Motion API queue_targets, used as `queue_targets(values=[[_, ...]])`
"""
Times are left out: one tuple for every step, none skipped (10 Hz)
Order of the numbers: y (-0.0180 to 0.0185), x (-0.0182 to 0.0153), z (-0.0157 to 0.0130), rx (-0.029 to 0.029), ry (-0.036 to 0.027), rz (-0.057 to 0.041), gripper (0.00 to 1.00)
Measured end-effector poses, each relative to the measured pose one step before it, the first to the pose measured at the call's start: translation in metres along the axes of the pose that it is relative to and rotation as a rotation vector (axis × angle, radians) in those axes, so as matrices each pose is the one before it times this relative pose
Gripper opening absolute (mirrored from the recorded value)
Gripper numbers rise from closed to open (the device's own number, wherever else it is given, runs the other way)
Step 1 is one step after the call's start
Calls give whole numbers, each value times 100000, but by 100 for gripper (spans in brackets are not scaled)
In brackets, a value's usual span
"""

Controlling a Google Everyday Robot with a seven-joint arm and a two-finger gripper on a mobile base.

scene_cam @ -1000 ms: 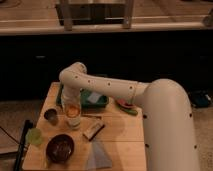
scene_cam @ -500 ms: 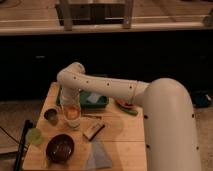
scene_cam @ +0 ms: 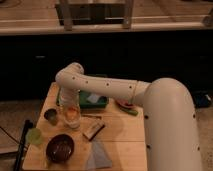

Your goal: Place apple in paper cup

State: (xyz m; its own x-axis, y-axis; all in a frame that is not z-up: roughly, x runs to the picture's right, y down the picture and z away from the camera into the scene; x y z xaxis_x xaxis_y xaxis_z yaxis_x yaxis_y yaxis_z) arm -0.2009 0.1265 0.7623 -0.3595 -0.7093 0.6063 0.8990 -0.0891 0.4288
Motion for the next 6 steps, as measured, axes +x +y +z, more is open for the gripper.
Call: queue_targets(values=[[-86, -166, -37, -91, -354, 37, 9], [-69, -176, 9, -107, -333, 56, 18], [-8, -183, -19, -149, -183, 320, 30], [-26, -59, -38, 14, 10, 173, 35], [4, -112, -3, -121, -114, 130, 42], [3, -219, -53, -238, -90, 424, 62]])
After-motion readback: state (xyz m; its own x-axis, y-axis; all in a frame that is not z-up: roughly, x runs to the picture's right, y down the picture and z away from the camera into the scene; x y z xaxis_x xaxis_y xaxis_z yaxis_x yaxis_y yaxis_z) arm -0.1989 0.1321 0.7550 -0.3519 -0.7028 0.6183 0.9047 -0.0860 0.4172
